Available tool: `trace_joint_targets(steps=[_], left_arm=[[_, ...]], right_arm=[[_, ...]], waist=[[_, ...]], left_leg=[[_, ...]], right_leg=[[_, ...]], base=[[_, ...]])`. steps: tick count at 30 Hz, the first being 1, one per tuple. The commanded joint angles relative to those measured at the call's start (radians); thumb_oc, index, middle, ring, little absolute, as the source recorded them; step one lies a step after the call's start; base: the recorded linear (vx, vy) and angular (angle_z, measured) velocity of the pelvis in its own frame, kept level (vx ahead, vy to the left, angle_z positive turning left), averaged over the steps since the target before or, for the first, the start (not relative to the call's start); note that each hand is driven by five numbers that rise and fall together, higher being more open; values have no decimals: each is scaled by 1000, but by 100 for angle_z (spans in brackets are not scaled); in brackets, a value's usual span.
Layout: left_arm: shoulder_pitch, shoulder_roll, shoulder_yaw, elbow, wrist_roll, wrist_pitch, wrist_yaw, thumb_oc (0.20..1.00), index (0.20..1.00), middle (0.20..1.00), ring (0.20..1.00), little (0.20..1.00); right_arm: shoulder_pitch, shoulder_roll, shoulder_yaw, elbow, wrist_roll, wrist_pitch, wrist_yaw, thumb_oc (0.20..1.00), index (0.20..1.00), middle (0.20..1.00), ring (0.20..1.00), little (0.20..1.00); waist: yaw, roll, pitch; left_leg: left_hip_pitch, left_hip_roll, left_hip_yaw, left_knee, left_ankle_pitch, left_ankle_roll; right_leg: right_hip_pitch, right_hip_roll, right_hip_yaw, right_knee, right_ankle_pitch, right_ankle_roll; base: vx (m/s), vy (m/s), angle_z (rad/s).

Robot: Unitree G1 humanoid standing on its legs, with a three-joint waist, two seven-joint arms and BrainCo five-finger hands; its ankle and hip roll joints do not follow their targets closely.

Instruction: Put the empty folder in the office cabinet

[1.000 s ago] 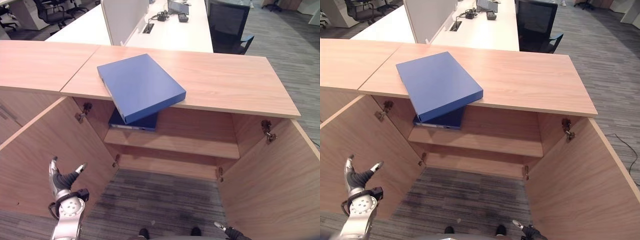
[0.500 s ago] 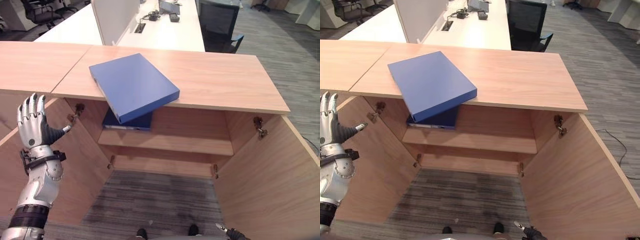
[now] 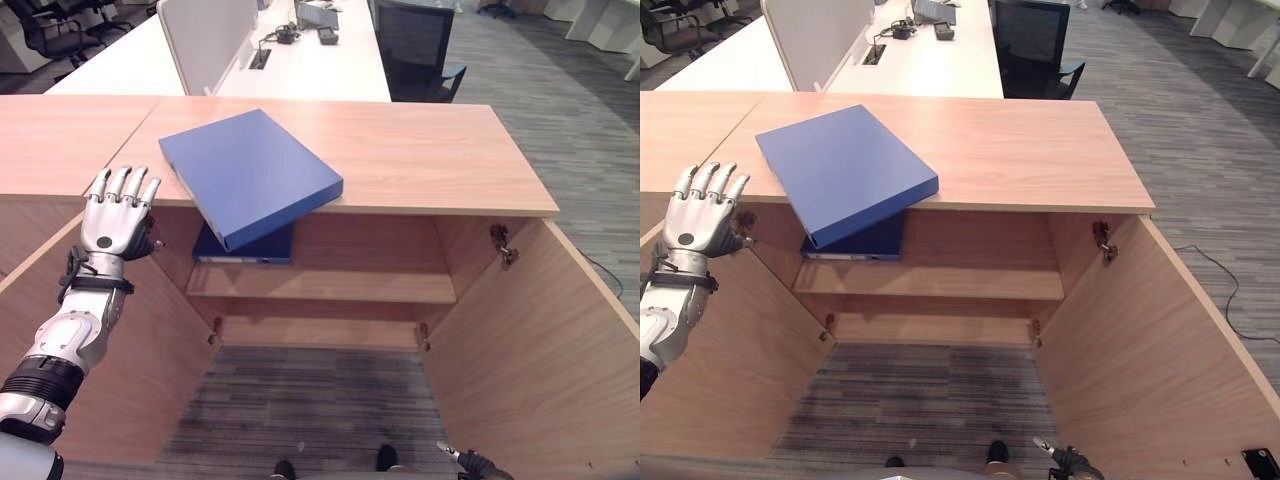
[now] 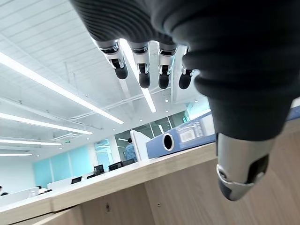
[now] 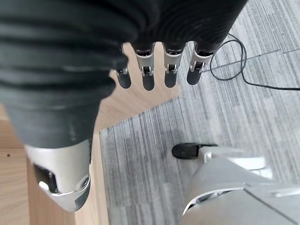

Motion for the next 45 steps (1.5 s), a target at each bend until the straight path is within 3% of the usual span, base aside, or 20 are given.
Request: trace_joint_targets(steps=[1,9,32,45], left_arm=[[-136,69,-7,57,38,18,3,1000,1000,1000,1000,1000],[-267,40,-146,144,48,29,-6,1000,1000,1000,1000,1000],[-305,-62,-184,185,17,37,-1,1000,1000,1000,1000,1000],[-371,-114,-262,313,-6,39,-10,1000,1000,1000,1000,1000]], right_arm=[[-64,-7,27,61,9,-20,-7,1000,1000,1000,1000,1000],[-76,-16,36,82,10,-16,-14,1000,1000,1000,1000,1000],[-84,-17,51,105,-1,-9,-22,1000,1000,1000,1000,1000],[-86,-20,60,109,7,-10,-21,1000,1000,1000,1000,1000]], waist=[[2,-22,-3],[-15,-26,-10],[-32,-30,-18],[-49,-36,-26]], left_leg=[[11,-5,-19,4,-101,-4],[27,-7,-8,4,-109,0],[56,-5,0,4,-117,0],[79,-6,10,4,-126,1]], right_leg=[[22,-102,-51,32,75,127],[26,-103,-44,35,77,129],[41,-100,-40,27,73,126],[52,-97,-27,32,68,126]], base=[[0,0,0],[3,4,-4],[1,1,-1],[3,2,-2]])
